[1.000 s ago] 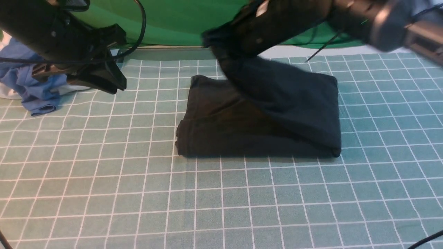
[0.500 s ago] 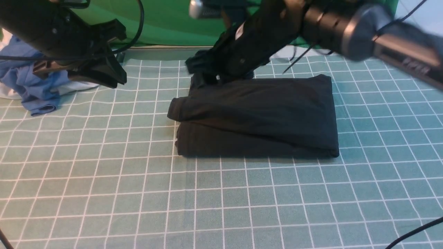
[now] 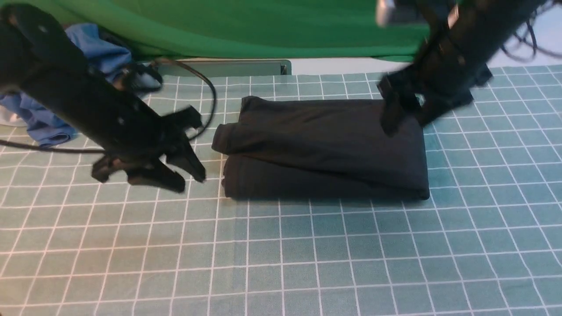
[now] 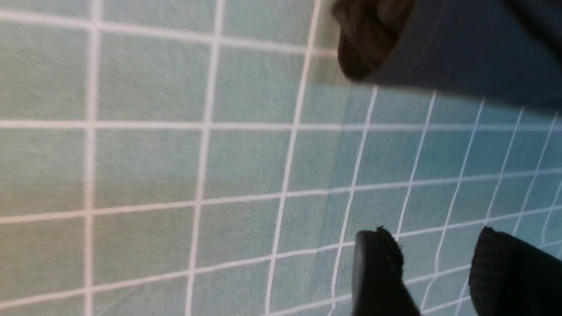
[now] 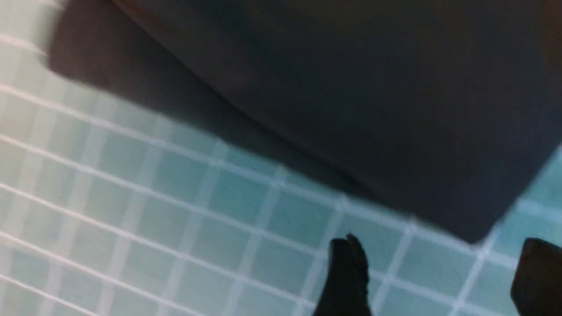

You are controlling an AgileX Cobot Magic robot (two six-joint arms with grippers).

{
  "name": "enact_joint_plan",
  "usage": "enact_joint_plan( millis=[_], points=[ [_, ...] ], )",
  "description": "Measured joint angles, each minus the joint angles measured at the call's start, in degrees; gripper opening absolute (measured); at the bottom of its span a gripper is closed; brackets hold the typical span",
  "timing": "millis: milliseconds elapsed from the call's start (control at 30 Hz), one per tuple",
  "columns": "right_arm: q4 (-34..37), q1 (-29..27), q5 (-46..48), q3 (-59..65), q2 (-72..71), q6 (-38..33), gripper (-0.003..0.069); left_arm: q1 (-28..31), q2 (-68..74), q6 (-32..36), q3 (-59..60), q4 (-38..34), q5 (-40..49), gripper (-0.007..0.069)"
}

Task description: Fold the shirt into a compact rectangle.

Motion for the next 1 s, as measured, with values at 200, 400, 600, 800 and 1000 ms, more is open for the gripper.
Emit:
enact_joint_plan(
  millis=[200, 400, 600, 800, 1000],
  points=[
    [-0.9, -3.8, -4.7, 8.3, 1.3, -0.4, 0.05, -5.1, 0.2, -1.3, 0.3, 4.0, -11.9, 0.0367],
    [0.7, -4.3, -9.4, 9.6, 3.2, -0.3, 0.05, -5.6, 5.8, -2.3, 0.3, 3.0, -20.2, 0.0398],
    [1.7, -4.3, -11.6, 9.6, 5.1, -0.2, 0.05, -5.6, 12.2, -1.3, 0.5, -0.9, -22.2, 0.0397],
    [2.2, -4.3, -15.4, 9.6, 9.7, -0.2, 0.0468, -5.6, 14.5, 1.6, 0.5, -3.9, -23.3, 0.0344],
    [2.5, -4.1, -16.0, 9.6, 10.4, -2.1, 0.0151, -6.1, 14.7, 3.6, 0.5, -6.7, -22.2, 0.0083]
  ],
)
